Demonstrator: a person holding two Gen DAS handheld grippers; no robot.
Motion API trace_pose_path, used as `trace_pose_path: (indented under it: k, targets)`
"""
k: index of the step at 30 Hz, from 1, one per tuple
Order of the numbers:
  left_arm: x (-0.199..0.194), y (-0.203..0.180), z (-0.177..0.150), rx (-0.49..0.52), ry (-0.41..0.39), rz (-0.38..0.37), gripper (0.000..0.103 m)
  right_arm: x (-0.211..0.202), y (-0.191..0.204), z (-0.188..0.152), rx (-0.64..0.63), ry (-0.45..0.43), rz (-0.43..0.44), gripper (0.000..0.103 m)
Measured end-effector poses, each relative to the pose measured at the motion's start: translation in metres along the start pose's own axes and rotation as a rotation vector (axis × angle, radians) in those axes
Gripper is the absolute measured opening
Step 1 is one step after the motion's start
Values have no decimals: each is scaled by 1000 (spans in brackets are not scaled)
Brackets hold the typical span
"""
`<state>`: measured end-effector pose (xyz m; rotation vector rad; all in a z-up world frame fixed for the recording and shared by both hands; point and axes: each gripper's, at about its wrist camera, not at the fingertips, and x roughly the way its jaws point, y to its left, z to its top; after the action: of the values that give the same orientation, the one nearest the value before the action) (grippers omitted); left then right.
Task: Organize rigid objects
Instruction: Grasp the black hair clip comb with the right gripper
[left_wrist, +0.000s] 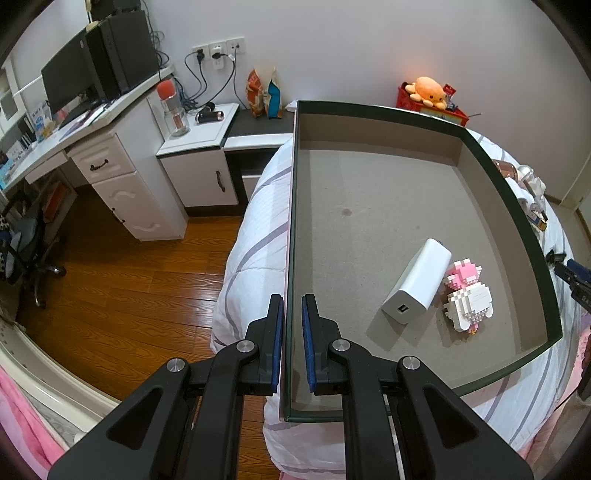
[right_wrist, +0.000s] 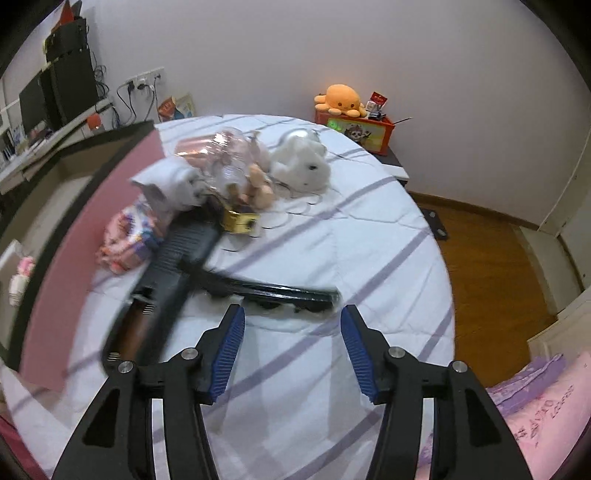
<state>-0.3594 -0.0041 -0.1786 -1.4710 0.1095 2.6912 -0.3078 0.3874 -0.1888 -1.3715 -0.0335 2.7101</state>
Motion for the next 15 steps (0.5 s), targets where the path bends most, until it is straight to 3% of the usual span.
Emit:
trace_pose_path:
  k: [7, 11, 14, 15]
  targets:
    - [0, 0, 0, 0, 6, 2, 10, 8, 4, 7, -51, -28, 51, 57]
    - [0, 1, 0, -4, 6, -1, 10, 12, 6, 11, -16, -43, 102, 57]
    - [0, 0, 0, -1, 7, 0, 10, 14, 11, 15, -39, -46, 12, 57]
    - [0, 0, 0, 0, 7, 0, 10, 14, 12, 15, -55, -47, -2, 62]
